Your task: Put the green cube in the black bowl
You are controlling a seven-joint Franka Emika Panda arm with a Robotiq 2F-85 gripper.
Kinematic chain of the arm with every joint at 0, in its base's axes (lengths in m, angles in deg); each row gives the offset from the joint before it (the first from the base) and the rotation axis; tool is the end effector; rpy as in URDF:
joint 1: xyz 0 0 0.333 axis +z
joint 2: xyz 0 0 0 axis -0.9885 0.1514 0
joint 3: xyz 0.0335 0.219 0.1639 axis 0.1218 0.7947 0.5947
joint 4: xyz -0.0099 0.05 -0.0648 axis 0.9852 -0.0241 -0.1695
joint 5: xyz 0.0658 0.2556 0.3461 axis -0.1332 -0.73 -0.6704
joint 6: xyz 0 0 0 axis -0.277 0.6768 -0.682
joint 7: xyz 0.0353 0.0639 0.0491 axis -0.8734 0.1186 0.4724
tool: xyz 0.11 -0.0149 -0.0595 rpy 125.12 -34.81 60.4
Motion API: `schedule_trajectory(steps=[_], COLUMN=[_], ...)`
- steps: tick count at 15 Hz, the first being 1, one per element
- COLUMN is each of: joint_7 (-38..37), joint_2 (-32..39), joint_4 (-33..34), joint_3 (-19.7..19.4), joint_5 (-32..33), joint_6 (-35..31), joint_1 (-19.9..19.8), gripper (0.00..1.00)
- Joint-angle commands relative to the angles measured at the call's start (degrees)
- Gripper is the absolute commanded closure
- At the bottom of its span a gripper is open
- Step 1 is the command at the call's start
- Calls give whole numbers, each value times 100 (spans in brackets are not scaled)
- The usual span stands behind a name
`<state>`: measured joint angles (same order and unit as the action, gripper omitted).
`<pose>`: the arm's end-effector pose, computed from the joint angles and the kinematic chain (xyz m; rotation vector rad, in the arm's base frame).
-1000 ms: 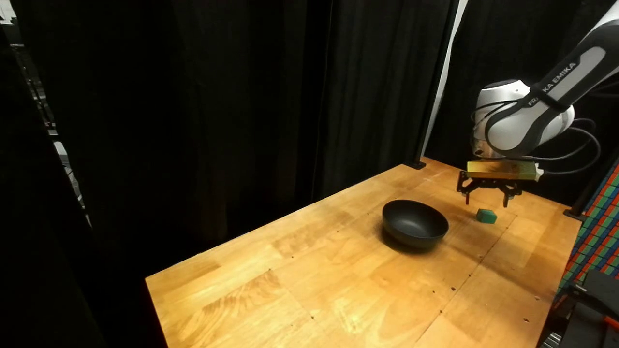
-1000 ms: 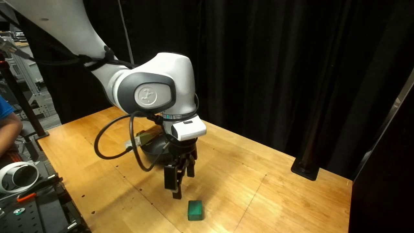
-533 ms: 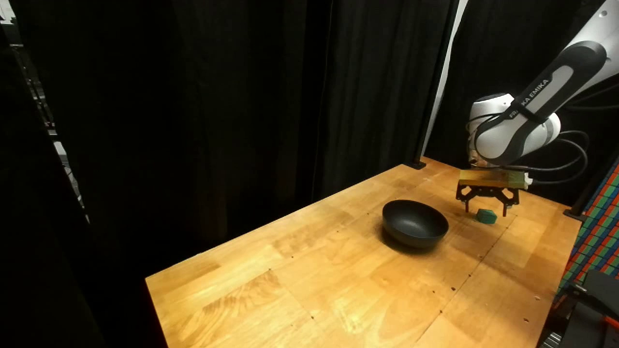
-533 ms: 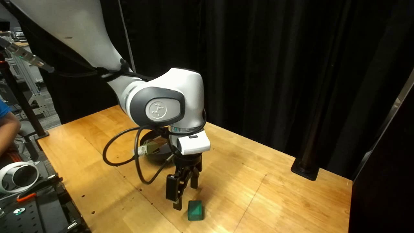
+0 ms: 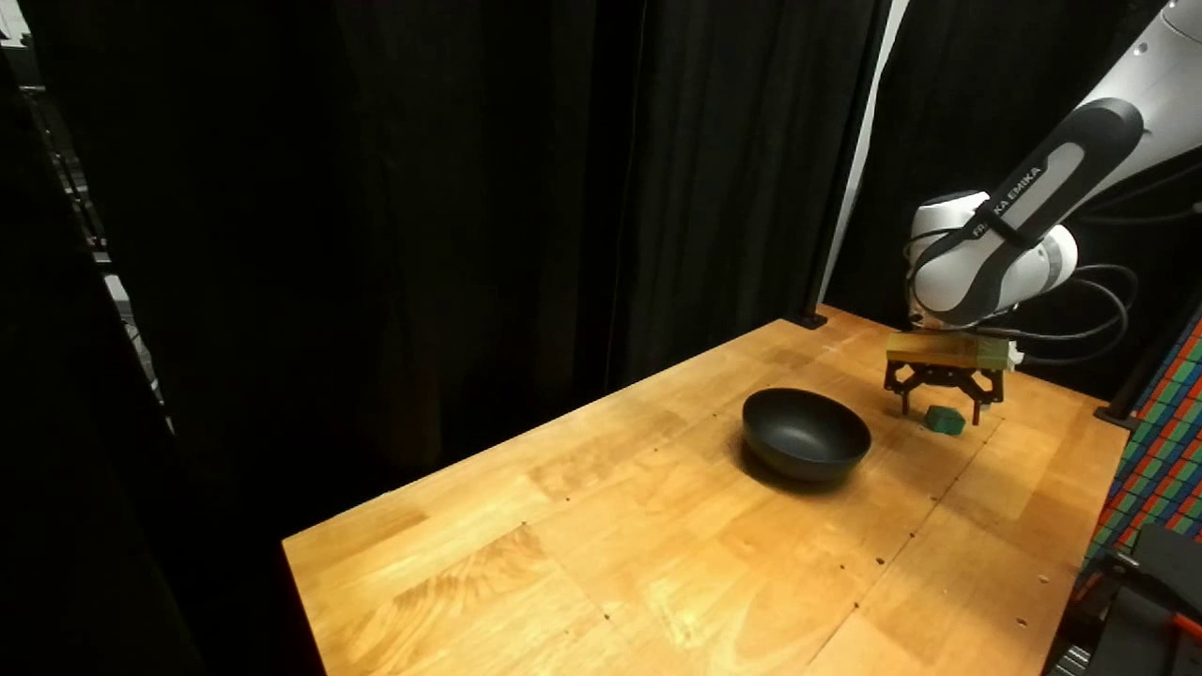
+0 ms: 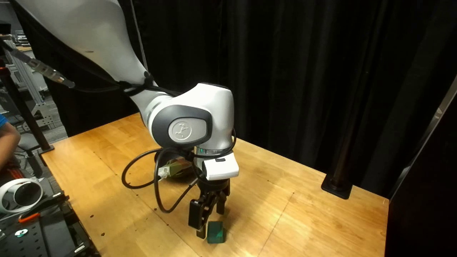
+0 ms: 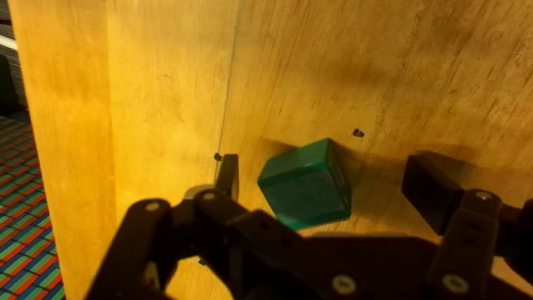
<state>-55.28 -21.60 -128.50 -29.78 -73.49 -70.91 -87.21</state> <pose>0.4904 -0.2380 0.0478 2.3220 -1.7018 -0.1356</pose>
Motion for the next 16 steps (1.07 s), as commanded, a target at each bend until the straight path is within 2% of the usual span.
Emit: schedule_trajectory(steps=[1, 2, 3, 9, 16], joint_7=[237, 266, 285, 535, 385], joint_2=[174, 199, 228, 220, -802], joint_4=[277, 307, 340, 404, 362], joint_3=[-22, -17, -18, 17, 114], joint_5=[-256, -299, -337, -559, -710], joint_6=[79, 78, 79, 262, 1342], joint_1=[-118, -151, -174, -266, -77], gripper=[0, 0, 18, 65, 69])
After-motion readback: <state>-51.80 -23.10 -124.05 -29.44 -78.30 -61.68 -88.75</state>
